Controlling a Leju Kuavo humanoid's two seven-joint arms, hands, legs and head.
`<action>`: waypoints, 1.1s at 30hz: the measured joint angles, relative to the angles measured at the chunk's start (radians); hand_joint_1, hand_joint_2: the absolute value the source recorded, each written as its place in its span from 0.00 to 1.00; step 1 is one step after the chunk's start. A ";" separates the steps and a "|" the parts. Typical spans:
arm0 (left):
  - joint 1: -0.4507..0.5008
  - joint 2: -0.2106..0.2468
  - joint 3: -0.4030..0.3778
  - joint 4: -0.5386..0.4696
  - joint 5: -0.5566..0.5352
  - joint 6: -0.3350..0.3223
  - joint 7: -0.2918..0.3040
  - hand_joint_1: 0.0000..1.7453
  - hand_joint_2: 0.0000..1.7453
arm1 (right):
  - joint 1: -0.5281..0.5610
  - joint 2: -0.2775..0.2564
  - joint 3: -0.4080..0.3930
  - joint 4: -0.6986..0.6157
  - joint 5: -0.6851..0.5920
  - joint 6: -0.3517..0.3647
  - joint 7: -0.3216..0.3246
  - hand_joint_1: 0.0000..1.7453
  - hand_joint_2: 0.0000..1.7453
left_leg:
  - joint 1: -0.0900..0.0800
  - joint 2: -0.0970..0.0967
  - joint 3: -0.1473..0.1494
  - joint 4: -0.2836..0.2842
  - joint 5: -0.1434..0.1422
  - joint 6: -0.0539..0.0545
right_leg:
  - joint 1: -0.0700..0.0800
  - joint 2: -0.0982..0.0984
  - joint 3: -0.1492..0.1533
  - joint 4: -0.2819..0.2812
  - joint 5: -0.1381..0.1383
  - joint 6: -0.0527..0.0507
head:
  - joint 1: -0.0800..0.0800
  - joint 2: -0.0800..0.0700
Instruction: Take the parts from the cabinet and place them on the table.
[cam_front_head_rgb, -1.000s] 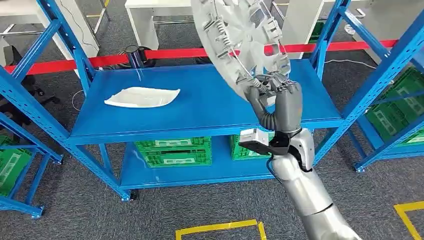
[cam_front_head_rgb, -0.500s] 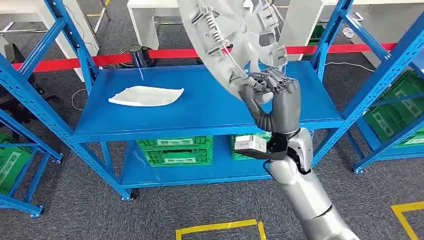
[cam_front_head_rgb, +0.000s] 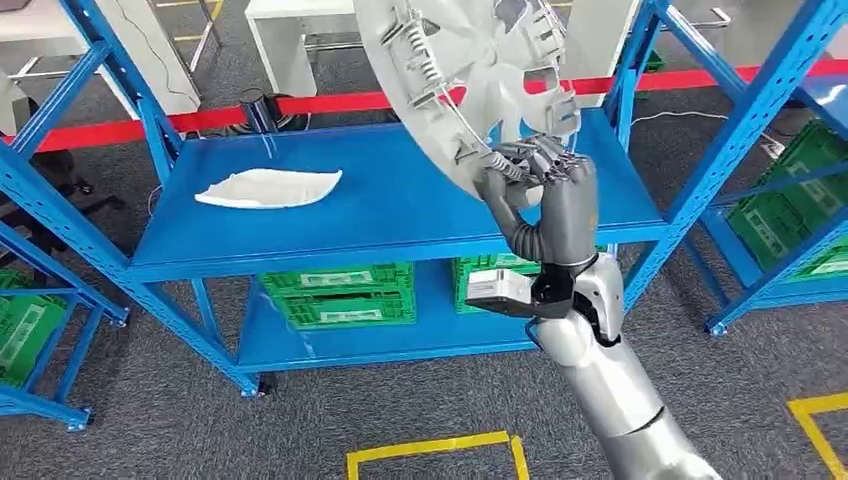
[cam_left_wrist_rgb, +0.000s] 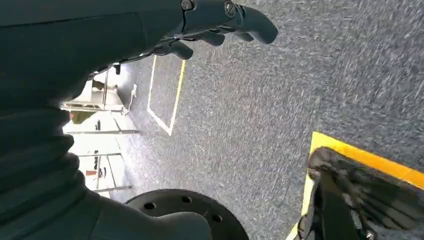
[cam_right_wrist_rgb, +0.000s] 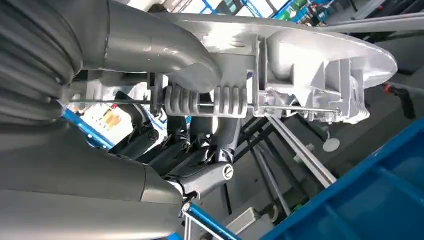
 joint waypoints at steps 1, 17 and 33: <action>0.000 0.000 0.000 0.000 0.000 0.000 0.000 0.00 1.00 | 0.000 0.000 0.000 0.000 0.000 0.002 0.002 1.00 1.00 | 0.000 0.000 -0.017 0.052 -0.015 0.001 | 0.003 0.000 -0.009 0.001 0.006 -0.001 | 0.000 0.000; -0.003 0.008 0.000 -0.004 -0.006 -0.026 0.000 0.00 1.00 | 0.010 0.001 0.002 0.001 -0.013 0.023 -0.002 1.00 1.00 | -0.011 0.008 0.073 -0.263 0.198 0.068 | 0.003 0.001 -0.119 0.294 -0.140 0.059 | 0.004 0.000; -0.001 0.009 0.006 -0.004 0.000 -0.025 0.000 0.00 1.00 | 0.008 0.002 0.005 -0.005 -0.027 0.046 -0.013 1.00 1.00 | -0.004 0.004 -0.046 0.052 0.067 -0.001 | 0.006 -0.006 0.007 -0.026 0.014 0.001 | 0.003 0.000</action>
